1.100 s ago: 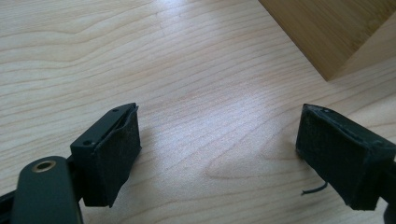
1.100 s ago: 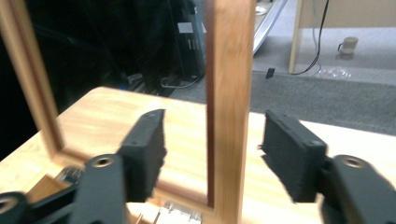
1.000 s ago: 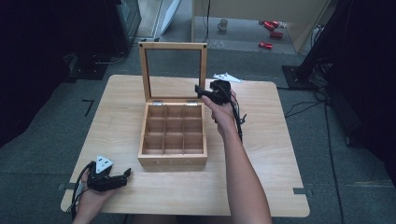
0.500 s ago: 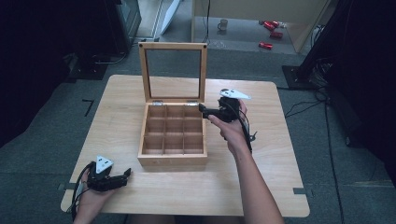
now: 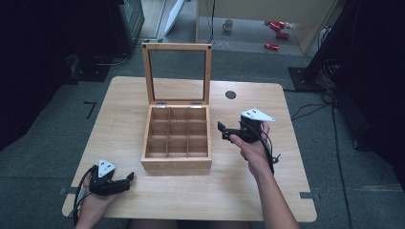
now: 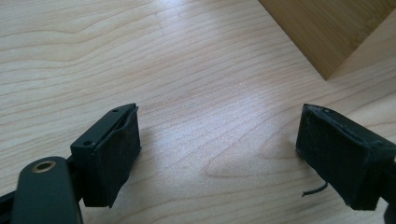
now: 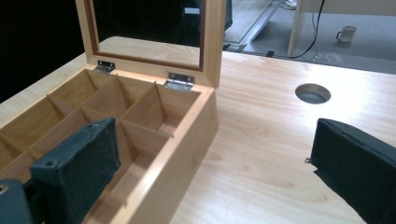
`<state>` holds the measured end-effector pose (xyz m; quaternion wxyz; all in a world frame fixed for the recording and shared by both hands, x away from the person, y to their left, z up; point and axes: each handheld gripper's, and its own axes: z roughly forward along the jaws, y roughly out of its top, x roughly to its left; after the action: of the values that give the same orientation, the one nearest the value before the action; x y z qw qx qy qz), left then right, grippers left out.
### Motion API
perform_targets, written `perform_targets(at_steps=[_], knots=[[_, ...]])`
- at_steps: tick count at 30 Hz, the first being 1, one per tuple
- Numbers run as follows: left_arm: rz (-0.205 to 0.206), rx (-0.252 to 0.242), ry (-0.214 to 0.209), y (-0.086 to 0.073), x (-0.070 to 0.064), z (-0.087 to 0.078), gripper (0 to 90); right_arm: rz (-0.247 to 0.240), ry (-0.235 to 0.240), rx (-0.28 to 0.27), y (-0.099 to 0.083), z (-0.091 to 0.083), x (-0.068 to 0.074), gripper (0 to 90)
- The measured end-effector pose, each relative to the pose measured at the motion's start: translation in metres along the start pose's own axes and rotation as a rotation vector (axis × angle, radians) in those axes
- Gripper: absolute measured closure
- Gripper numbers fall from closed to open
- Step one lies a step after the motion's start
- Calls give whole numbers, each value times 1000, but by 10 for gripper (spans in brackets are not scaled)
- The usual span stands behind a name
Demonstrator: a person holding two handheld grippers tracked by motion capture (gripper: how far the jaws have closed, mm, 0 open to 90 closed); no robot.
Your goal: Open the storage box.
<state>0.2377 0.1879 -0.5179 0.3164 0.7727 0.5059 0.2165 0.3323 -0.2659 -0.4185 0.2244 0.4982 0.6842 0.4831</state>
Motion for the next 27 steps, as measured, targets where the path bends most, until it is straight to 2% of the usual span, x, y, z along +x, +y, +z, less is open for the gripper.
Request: perform_targets(at_steps=[9, 27], knots=[[2, 0, -2, 0, 0, 0, 142, -16, -47, 7, -30, -32, -14, 13], [3, 0, -2, 0, 0, 0, 143, 73, -137, 52, -94, -79, -58, 13]])
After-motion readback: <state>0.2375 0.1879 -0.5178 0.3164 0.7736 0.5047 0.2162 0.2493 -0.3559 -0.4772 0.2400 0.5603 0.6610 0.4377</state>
